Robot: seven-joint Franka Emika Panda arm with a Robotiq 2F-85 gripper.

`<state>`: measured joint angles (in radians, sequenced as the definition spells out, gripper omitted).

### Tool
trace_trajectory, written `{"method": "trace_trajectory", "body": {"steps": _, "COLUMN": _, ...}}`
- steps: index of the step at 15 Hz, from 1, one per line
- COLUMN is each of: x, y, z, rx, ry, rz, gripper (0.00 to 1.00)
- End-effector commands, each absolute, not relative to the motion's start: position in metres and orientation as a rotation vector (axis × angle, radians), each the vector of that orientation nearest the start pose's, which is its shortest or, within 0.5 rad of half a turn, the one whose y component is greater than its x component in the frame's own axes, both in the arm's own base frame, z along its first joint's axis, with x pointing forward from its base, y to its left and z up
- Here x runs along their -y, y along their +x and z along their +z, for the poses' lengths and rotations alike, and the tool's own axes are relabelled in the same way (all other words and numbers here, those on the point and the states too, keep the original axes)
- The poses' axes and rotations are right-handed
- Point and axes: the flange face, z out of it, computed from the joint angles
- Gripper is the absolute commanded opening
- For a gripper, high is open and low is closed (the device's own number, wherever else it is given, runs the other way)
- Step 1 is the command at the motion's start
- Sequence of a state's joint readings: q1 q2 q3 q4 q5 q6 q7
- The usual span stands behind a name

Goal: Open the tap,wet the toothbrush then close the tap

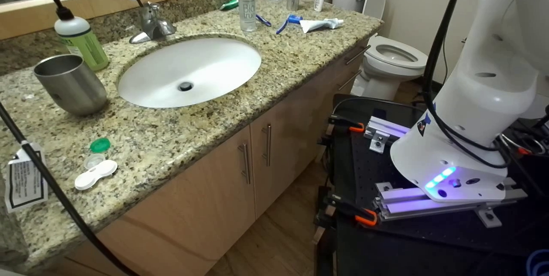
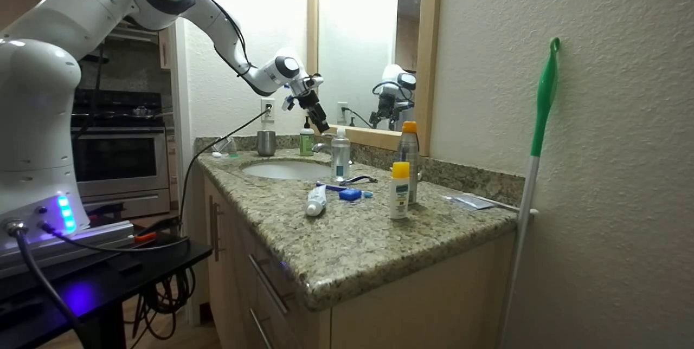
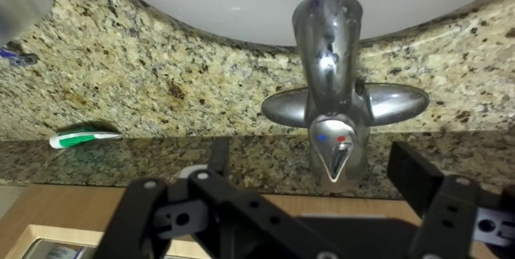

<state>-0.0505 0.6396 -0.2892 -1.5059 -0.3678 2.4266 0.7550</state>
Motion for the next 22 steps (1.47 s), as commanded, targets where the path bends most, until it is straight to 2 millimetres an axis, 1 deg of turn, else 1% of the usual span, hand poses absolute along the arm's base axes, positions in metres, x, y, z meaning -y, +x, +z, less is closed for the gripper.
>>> {"method": "trace_trajectory", "body": {"steps": 1, "x": 0.2079, "y": 0.707, "z": 0.3335, "rx": -1.291, "ry": -3.199, "rz": -0.657, "gripper": 1.0}}
{"method": "trace_trajectory", "body": {"steps": 3, "x": 0.2104, "y": 0.7063, "z": 0.3372, "rx": -1.298, "ry": -3.196, "rz": -0.665, "gripper": 1.0}}
{"method": "trace_trajectory", "body": {"steps": 4, "x": 0.2152, "y": 0.7054, "z": 0.334, "rx": -1.293, "ry": -3.188, "rz": -0.597, "gripper": 1.0}}
{"method": "trace_trajectory", "body": {"steps": 6, "x": 0.2169, "y": 0.7053, "z": 0.3291, "rx": -1.303, "ry": -3.147, "rz": -0.534, "gripper": 1.0}}
{"method": "trace_trajectory", "body": {"steps": 8, "x": 0.2144, "y": 0.7066, "z": 0.3282, "rx": -1.252, "ry": -3.154, "rz": -0.523, "gripper": 1.0}}
{"method": "trace_trajectory", "body": {"steps": 9, "x": 0.2136, "y": 0.7078, "z": 0.3284, "rx": -1.251, "ry": -3.159, "rz": -0.526, "gripper": 1.0}}
{"method": "trace_trajectory", "body": {"steps": 10, "x": 0.2135, "y": 0.7035, "z": 0.3297, "rx": -1.282, "ry": -3.152, "rz": -0.559, "gripper": 1.0}}
{"method": "trace_trajectory", "body": {"steps": 12, "x": 0.2128, "y": 0.7038, "z": 0.3299, "rx": -1.275, "ry": -3.154, "rz": -0.556, "gripper": 1.0}}
{"method": "trace_trajectory", "body": {"steps": 13, "x": 0.2145, "y": 0.7034, "z": 0.3292, "rx": -1.291, "ry": -3.157, "rz": -0.549, "gripper": 0.79}}
{"method": "trace_trajectory", "body": {"steps": 15, "x": 0.2161, "y": 0.7028, "z": 0.328, "rx": -1.292, "ry": -3.15, "rz": -0.544, "gripper": 0.68}}
{"method": "trace_trajectory", "body": {"steps": 16, "x": 0.2168, "y": 0.7025, "z": 0.3284, "rx": -1.294, "ry": -3.15, "rz": -0.543, "gripper": 0.6}}
{"method": "trace_trajectory", "body": {"steps": 17, "x": 0.2168, "y": 0.7026, "z": 0.3284, "rx": -1.291, "ry": -3.148, "rz": -0.55, "gripper": 0.54}}
{"method": "trace_trajectory", "body": {"steps": 19, "x": 0.2166, "y": 0.7027, "z": 0.3304, "rx": -1.283, "ry": -3.143, "rz": -0.557, "gripper": 0.38}}
{"method": "trace_trajectory", "body": {"steps": 22, "x": 0.2136, "y": 0.7038, "z": 0.333, "rx": -1.286, "ry": -3.119, "rz": -0.57, "gripper": 0.18}}
